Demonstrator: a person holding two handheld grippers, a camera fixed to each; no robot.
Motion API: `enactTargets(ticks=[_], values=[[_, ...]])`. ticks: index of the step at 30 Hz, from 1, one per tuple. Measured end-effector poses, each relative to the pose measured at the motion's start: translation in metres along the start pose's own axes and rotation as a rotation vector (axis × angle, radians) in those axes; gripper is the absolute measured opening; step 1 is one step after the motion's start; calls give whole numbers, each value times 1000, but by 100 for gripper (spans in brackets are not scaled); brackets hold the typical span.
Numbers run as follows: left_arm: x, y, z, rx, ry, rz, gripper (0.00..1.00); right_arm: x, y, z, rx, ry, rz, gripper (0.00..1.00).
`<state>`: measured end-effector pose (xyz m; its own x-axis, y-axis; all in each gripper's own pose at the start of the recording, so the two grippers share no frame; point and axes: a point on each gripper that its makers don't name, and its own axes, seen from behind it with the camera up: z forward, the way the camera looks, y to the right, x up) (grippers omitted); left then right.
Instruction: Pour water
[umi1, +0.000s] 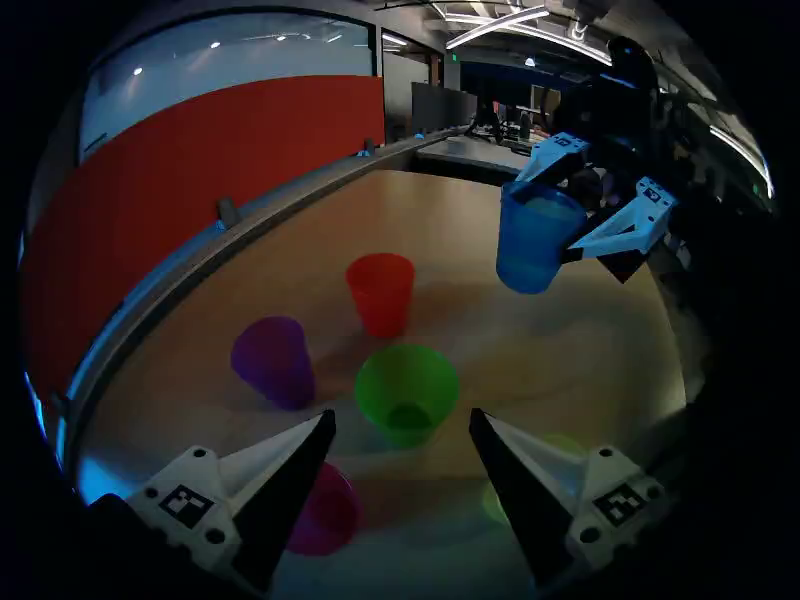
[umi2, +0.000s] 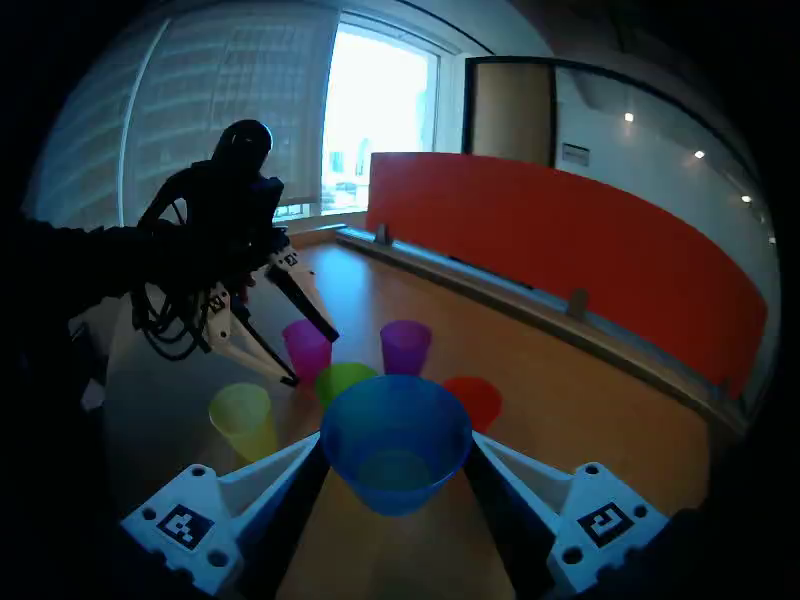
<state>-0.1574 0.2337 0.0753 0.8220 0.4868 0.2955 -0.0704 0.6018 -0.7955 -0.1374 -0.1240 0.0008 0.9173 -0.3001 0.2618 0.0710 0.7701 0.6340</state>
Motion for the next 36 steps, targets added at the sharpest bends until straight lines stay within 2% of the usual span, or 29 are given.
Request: enactTargets(ticks=[19,31,36], values=[[-5,2,35,18,-67,6,100,21,8,-13,-25,50,-5,91],[-4,-2,49,41,-73,21,100,22,12,-17,-34,56,-9,91],[-4,-1,51,47,-70,35,91,22,13,-18,-37,57,-10,91]])
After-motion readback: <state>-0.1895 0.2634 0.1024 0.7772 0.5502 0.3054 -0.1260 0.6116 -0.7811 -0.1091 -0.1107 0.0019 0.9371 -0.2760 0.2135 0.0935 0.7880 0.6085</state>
